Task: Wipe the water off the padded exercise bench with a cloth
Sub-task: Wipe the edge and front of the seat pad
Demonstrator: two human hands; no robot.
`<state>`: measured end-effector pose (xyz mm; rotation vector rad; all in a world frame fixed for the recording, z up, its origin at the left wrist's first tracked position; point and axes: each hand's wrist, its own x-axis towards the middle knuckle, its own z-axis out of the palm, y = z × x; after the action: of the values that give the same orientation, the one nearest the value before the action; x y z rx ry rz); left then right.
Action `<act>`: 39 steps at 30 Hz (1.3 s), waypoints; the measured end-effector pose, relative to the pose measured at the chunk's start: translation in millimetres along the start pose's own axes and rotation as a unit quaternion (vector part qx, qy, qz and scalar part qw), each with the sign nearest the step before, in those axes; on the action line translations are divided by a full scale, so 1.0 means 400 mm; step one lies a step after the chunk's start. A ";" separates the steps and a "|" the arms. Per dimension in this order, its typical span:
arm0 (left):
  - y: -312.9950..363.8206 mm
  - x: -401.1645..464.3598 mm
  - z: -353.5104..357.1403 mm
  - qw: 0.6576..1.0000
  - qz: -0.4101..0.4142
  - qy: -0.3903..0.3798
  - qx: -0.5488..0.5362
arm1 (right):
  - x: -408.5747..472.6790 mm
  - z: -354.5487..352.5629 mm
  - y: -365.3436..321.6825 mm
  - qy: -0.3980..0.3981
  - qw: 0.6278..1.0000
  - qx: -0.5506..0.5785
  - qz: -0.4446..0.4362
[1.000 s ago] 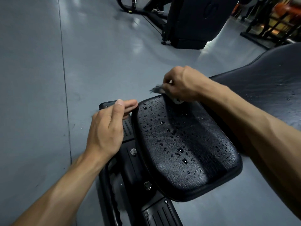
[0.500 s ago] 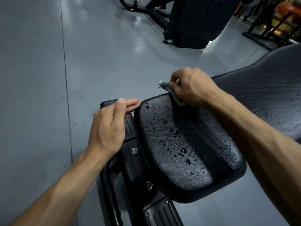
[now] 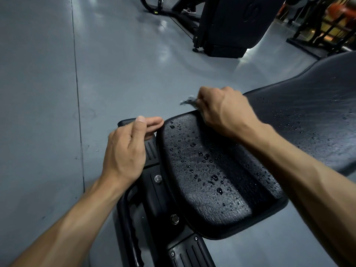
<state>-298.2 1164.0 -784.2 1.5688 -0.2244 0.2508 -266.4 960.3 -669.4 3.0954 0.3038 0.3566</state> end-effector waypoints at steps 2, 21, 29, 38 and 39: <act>0.003 -0.002 0.002 1.000 -0.002 0.002 -0.004 | -0.009 0.018 -0.046 -0.003 0.999 0.008 -0.048; 0.014 -0.018 -0.003 1.000 -0.027 0.006 -0.010 | 0.011 0.015 -0.038 0.000 1.000 0.000 -0.031; 0.022 -0.020 -0.007 0.999 -0.025 0.018 0.007 | -0.001 0.034 -0.100 -0.011 0.993 -0.015 -0.117; 0.020 -0.029 -0.019 0.999 -0.028 0.012 0.028 | -0.007 0.048 -0.134 -0.016 0.989 -0.005 -0.145; 0.020 -0.029 -0.020 0.999 -0.030 0.011 0.026 | -0.006 0.047 -0.133 -0.017 0.989 -0.011 -0.150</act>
<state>-311.9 1171.7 -780.0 1.6214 -0.1534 0.2283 -274.5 1012.3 -689.9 2.9645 0.7458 0.2963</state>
